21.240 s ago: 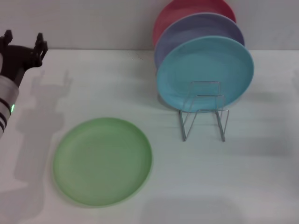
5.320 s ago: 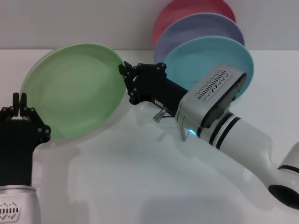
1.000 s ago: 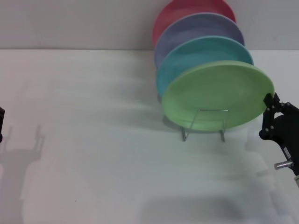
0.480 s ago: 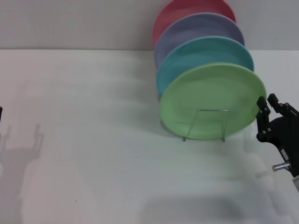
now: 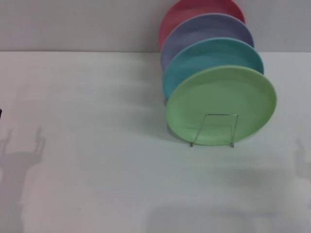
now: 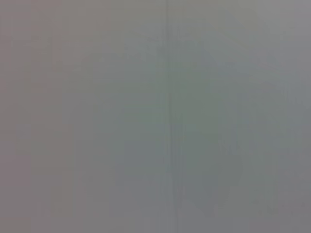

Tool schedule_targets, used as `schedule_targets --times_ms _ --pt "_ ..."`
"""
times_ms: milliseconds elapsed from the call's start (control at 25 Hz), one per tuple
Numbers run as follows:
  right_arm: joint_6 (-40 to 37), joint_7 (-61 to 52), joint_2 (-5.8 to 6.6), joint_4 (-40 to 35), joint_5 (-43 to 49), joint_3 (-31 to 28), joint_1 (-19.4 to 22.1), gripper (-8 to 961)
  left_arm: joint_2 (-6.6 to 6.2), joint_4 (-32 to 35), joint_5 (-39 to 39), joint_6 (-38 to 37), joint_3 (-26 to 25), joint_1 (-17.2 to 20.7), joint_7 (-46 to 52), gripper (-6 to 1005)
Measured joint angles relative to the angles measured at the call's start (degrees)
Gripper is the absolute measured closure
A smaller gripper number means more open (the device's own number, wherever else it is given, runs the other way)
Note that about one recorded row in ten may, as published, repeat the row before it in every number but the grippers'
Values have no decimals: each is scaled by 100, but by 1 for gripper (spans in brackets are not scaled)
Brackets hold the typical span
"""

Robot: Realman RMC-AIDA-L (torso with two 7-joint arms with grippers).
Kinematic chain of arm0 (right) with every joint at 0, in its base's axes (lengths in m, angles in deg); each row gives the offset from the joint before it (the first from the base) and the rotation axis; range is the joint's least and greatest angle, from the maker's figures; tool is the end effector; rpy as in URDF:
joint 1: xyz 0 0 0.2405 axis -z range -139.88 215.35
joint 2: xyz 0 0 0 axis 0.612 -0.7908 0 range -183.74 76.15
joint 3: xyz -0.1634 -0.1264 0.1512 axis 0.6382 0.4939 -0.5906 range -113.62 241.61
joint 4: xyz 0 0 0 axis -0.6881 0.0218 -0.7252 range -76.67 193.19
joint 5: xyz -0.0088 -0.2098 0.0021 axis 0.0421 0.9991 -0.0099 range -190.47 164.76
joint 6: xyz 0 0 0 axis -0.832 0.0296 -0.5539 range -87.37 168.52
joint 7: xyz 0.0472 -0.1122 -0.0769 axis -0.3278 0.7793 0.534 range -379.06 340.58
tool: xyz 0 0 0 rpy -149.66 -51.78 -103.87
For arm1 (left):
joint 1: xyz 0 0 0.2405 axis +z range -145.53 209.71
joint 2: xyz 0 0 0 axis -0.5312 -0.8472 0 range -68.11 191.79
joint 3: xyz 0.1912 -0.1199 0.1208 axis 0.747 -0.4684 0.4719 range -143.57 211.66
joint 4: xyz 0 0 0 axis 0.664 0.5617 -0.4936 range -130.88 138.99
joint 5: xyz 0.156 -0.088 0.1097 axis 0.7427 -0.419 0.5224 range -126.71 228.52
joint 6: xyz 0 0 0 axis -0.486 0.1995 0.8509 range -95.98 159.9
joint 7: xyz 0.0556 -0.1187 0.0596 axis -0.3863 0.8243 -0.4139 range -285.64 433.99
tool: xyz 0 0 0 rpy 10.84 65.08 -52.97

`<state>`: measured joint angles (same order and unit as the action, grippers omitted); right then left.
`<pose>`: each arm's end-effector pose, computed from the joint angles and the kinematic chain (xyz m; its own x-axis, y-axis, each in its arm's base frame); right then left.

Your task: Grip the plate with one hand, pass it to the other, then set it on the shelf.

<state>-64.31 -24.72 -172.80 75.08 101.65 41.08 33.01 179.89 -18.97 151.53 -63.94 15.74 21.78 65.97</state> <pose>0.3169 0.1844 0.0025 0.5547 0.4052 -0.7267 -0.7481 -0.1394 -0.6488 -0.3160 0.2254 -0.0048 0.6896 -0.3344 0.6423 0.6860 0.0174 -0.7274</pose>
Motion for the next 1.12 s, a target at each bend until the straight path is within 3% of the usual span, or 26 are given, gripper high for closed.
schedule_targets --times_ms 240,400,600,760,920,1120 --pt "183 -1262 8 -1047 -54 -238 -488 551 34 62 -21 39 0 -107 -11 314" --pt "641 -2233 15 -1759 -139 -775 -939 500 41 69 -42 70 3 -206 -12 314" --pt "1061 -2188 9 -1879 -139 -1376 -1196 346 46 136 -48 223 3 -385 -10 314" --pt "1179 -2171 36 -1959 -139 -1475 -1303 346 52 156 -58 429 -20 -475 -10 315" --pt "1364 -2168 151 -1978 -139 -1428 -1403 345 52 165 -65 719 -62 -640 3 315" --pt "1450 -2140 169 -2006 -139 -1474 -1411 345 52 172 -64 919 -99 -773 34 315"
